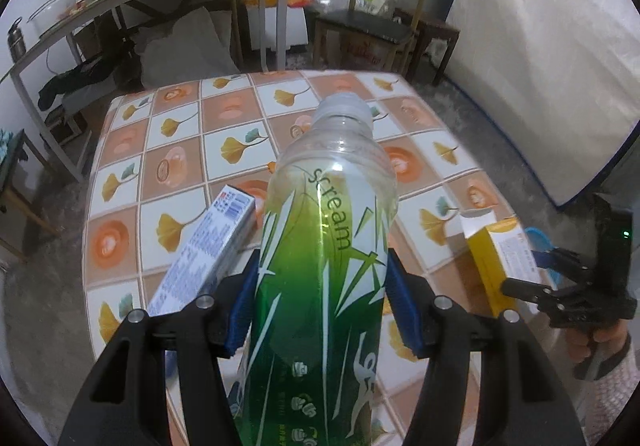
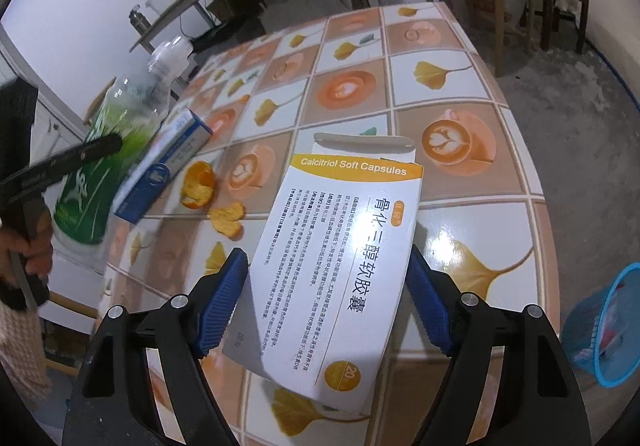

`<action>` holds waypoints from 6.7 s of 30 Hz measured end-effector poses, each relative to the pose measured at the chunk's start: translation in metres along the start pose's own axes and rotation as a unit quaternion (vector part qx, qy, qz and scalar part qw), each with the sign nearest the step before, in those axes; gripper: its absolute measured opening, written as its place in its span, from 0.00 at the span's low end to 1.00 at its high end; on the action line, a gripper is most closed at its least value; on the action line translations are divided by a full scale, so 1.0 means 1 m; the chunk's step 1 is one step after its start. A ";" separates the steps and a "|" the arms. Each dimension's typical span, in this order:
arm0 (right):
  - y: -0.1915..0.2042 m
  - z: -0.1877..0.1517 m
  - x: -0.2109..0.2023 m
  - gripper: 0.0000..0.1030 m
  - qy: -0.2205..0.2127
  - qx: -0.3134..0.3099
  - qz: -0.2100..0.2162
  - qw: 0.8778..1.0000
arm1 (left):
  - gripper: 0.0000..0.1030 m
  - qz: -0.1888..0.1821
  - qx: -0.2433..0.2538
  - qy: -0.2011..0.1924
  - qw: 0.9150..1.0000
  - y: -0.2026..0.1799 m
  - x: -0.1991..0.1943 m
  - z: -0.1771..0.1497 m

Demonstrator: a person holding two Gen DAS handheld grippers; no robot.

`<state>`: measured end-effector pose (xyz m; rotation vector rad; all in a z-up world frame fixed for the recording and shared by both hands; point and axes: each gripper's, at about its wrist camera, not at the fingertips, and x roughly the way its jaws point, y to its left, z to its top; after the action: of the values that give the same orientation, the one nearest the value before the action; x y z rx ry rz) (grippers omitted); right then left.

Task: Collect trash
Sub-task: 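Carry the bottle and box over the blue basket and open both tools, then move both open tools back over the table, then grasp the orange peel with the right tool, then grasp the blue-white toothpaste box with the left tool while the right tool holds the peel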

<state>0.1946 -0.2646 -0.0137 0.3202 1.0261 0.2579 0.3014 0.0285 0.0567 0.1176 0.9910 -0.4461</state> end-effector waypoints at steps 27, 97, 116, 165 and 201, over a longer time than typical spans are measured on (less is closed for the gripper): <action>-0.220 -0.159 -0.167 0.71 -0.127 0.300 -0.041 0.945 | 0.56 -0.209 0.149 0.086 0.963 -0.331 0.067 -0.012; -0.092 -0.038 -0.091 0.83 -0.079 0.131 0.067 0.986 | 0.94 0.019 -0.093 -0.139 0.986 -0.020 -0.055 -0.142; 0.068 0.017 0.059 0.48 0.038 -0.027 -0.002 0.999 | 0.94 0.110 -0.098 -0.081 0.986 0.015 -0.010 -0.185; 0.118 0.072 0.130 0.33 0.053 -0.084 0.013 0.995 | 0.95 0.116 -0.062 -0.005 0.991 0.016 0.021 -0.187; 0.053 0.023 0.063 0.04 0.030 -0.028 0.015 0.999 | 0.95 0.142 0.049 -0.045 0.988 0.072 0.025 -0.057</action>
<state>0.2430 -0.1960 -0.0323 0.2785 1.0724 0.3248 0.2984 0.1029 -0.0028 0.3207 0.8478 -0.2369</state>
